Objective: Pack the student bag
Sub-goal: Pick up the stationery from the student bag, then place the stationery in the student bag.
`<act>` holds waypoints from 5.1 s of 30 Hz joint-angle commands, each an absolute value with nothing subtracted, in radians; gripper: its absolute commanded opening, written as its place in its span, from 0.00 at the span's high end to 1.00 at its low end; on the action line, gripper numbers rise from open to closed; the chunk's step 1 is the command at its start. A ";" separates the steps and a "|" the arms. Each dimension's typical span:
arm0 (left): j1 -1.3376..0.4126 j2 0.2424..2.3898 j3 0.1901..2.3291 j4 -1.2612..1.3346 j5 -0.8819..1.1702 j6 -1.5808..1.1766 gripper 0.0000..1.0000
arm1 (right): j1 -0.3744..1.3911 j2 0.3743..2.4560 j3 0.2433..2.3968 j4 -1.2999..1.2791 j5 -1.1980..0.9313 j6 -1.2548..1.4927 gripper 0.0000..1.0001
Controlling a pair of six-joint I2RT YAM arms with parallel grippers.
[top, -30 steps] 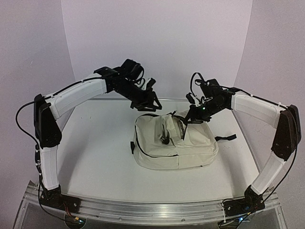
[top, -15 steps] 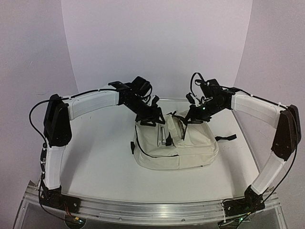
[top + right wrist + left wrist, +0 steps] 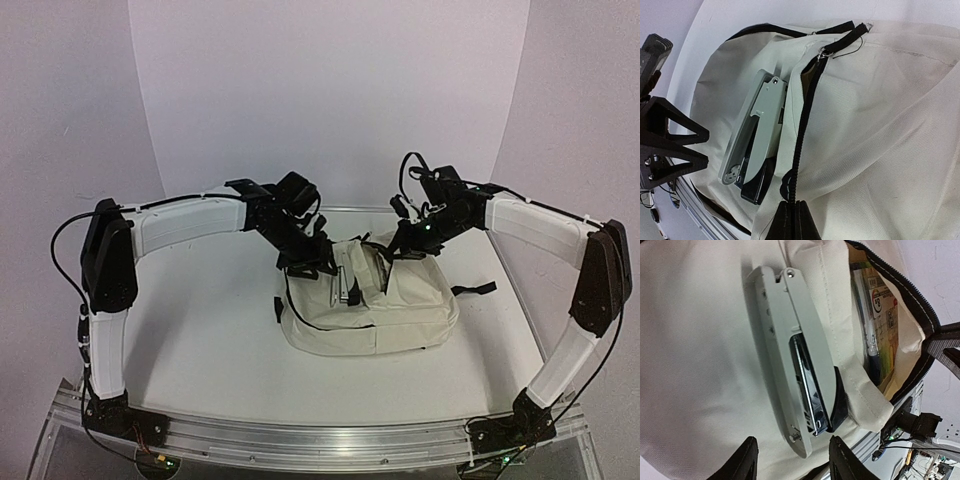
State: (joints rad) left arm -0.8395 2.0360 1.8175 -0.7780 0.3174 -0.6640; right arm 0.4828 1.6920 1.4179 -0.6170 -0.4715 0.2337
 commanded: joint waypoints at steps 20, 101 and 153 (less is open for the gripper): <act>-0.857 2.173 2.040 -0.867 0.273 -0.714 1.00 | 0.472 1.640 1.410 -0.563 -0.502 0.239 1.00; -0.842 2.344 2.353 -0.806 0.590 -0.571 1.00 | 0.501 1.562 1.384 -0.550 -0.666 0.201 1.00; -0.873 2.434 2.282 -0.489 0.798 -0.779 0.97 | 0.480 1.648 1.479 -0.509 -0.675 0.279 1.00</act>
State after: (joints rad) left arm -0.8631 2.4633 2.3035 -0.5241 0.7553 -0.7975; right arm 0.4767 1.6492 1.4134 -0.5762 -0.6157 0.2821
